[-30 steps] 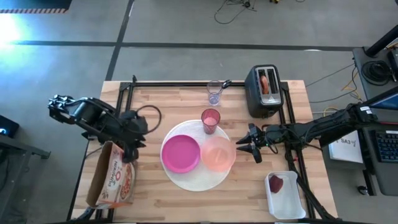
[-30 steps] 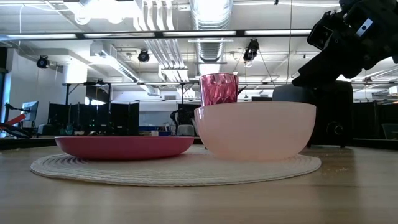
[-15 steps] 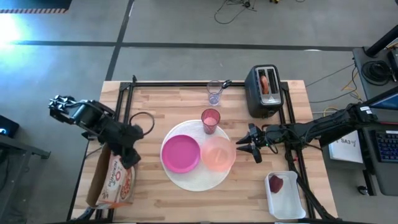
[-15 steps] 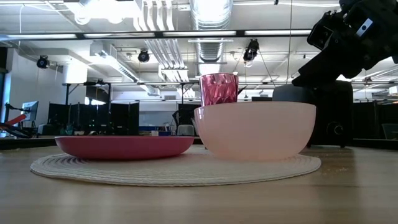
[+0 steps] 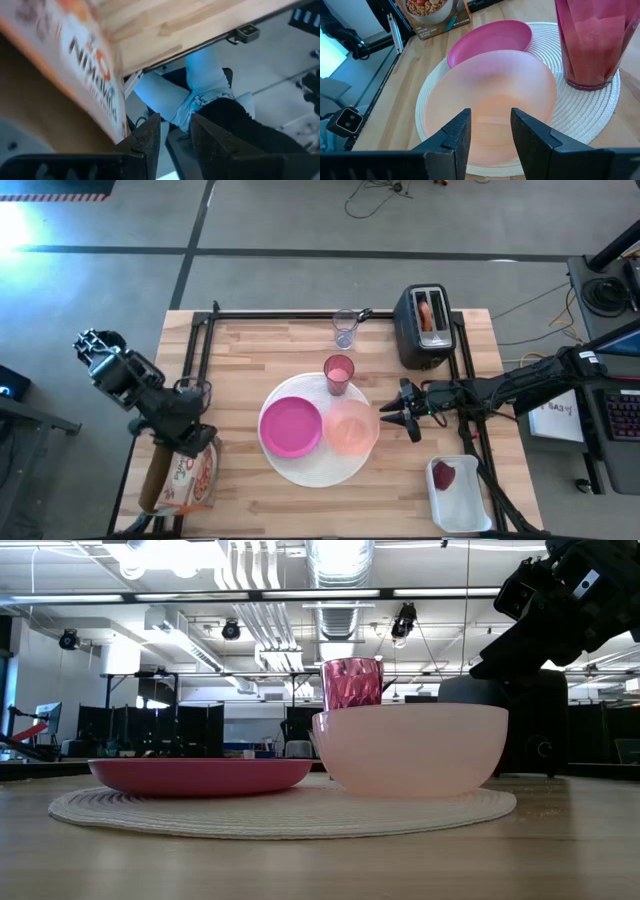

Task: Arrange a breakfast setting
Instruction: Pour the cereal from the orange cereal box into the orange bowl on the white mat

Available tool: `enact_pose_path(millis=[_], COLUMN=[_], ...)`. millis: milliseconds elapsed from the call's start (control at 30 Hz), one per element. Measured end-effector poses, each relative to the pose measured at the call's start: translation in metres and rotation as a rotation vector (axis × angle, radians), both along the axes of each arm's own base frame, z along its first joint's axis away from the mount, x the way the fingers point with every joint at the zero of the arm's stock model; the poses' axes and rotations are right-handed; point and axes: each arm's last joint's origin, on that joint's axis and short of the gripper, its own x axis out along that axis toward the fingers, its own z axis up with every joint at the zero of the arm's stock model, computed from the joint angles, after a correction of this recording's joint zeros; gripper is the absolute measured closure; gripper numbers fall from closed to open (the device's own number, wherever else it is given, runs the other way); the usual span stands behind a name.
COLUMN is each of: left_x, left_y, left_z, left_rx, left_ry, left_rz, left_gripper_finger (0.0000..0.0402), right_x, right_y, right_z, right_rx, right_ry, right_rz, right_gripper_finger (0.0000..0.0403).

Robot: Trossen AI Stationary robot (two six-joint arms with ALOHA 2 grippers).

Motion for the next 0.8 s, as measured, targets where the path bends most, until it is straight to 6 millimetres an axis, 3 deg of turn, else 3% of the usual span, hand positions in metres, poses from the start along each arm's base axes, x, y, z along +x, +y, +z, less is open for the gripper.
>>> enact_pose_path(millis=[367, 600, 800], left_x=[-0.023, -0.021, -0.019], left_y=[-0.029, -0.042, -0.044], left_z=[-0.008, -0.041, -0.064], left_rx=[-0.034, 0.049, 0.126], left_ry=[0.229, 0.364, 0.376], left_rz=[0.133, 0.084, 0.002], left_gripper_finger=[0.0310, 0.0310, 0.0310], right_x=[0.000, 0.000, 0.000], right_y=[0.000, 0.000, 0.000], right_z=[0.000, 0.000, 0.000], right_rx=[0.000, 0.000, 0.000], right_ry=[0.000, 0.000, 0.000], right_rz=[0.000, 0.000, 0.000], right_gripper_finger=[0.0275, 0.0275, 0.0275])
